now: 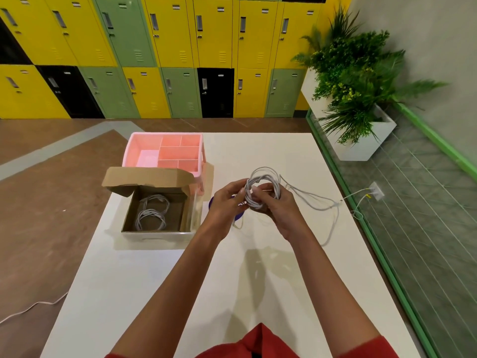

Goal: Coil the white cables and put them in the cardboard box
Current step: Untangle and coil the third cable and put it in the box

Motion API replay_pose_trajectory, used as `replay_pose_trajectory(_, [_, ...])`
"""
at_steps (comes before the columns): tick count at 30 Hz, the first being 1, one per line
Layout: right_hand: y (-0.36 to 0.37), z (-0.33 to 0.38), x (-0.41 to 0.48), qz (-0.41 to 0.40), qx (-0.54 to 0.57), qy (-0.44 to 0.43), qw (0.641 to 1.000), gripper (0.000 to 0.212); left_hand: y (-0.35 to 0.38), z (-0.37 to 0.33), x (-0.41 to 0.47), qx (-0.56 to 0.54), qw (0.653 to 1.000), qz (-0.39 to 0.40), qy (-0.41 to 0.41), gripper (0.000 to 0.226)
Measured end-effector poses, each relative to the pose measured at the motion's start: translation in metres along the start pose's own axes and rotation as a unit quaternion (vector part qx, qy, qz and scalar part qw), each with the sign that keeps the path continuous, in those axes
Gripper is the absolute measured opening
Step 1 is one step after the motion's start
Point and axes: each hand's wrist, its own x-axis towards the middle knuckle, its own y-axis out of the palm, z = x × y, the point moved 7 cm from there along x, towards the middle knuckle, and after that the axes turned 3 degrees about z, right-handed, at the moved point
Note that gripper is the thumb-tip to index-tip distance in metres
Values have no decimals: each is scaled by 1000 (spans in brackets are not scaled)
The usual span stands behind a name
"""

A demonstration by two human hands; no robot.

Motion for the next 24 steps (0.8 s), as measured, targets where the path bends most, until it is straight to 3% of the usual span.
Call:
replay_pose_trajectory(4, [-2, -2, 0, -8, -49, 36, 998, 34, -12, 9, 2, 20, 1000, -22, 2, 24])
replay_pose_trajectory(8, [-6, -11, 5, -29, -113, 47, 992, 24, -30, 18, 1, 49, 998, -30, 1, 24])
replay_pose_trajectory(17, [45, -66, 12, 41, -162, 114, 979, 23, -100, 49, -21, 37, 995, -66, -69, 25])
replay_pose_trajectory(24, [98, -94, 30, -23, -171, 94, 981, 14, -174, 48, -36, 50, 984, -143, -92, 26])
